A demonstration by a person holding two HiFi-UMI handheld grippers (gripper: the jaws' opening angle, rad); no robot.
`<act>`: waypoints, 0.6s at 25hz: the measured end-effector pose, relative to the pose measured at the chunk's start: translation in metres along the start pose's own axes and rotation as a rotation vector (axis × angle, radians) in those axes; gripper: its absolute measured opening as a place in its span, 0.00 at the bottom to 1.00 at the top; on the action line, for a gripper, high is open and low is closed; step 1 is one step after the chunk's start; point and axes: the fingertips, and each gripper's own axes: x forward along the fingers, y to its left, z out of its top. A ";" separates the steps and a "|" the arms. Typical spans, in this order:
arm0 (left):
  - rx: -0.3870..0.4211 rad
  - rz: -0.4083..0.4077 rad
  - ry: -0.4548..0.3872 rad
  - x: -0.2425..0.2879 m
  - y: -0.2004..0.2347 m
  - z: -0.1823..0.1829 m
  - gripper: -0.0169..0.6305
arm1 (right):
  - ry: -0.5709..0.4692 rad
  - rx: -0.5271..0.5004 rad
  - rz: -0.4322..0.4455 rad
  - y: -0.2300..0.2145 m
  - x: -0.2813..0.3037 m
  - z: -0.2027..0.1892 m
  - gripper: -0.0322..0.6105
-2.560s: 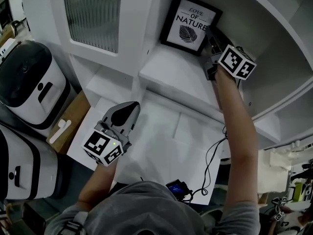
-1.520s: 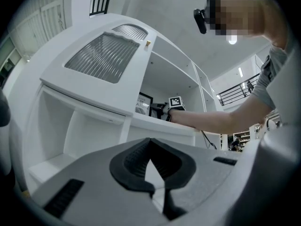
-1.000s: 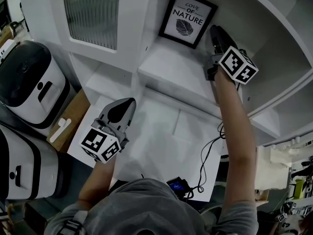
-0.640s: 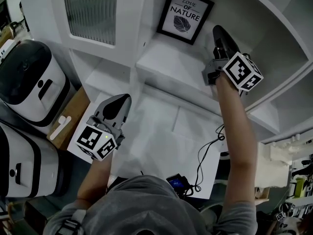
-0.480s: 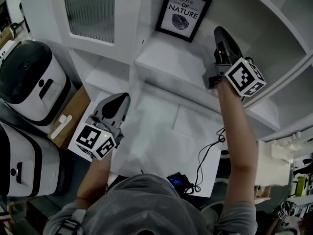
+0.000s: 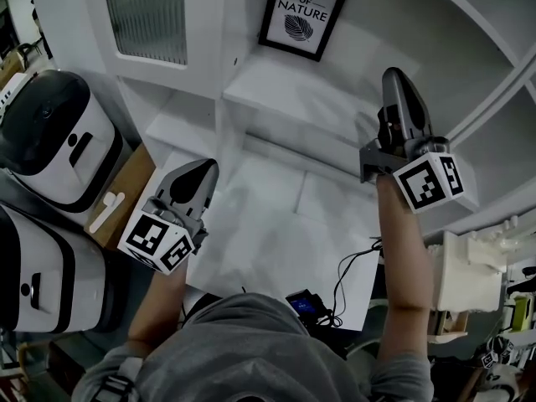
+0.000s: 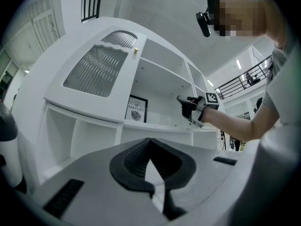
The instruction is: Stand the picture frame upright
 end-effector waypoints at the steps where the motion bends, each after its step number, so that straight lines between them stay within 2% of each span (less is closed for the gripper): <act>1: 0.003 0.001 0.001 -0.001 -0.001 0.000 0.04 | -0.007 -0.002 0.007 0.004 -0.008 0.004 0.09; 9: 0.030 0.017 0.006 -0.010 -0.009 -0.006 0.04 | -0.011 -0.089 0.071 0.052 -0.072 0.006 0.09; 15: 0.055 0.046 0.015 -0.022 -0.014 -0.013 0.04 | 0.059 -0.170 0.014 0.054 -0.139 -0.016 0.09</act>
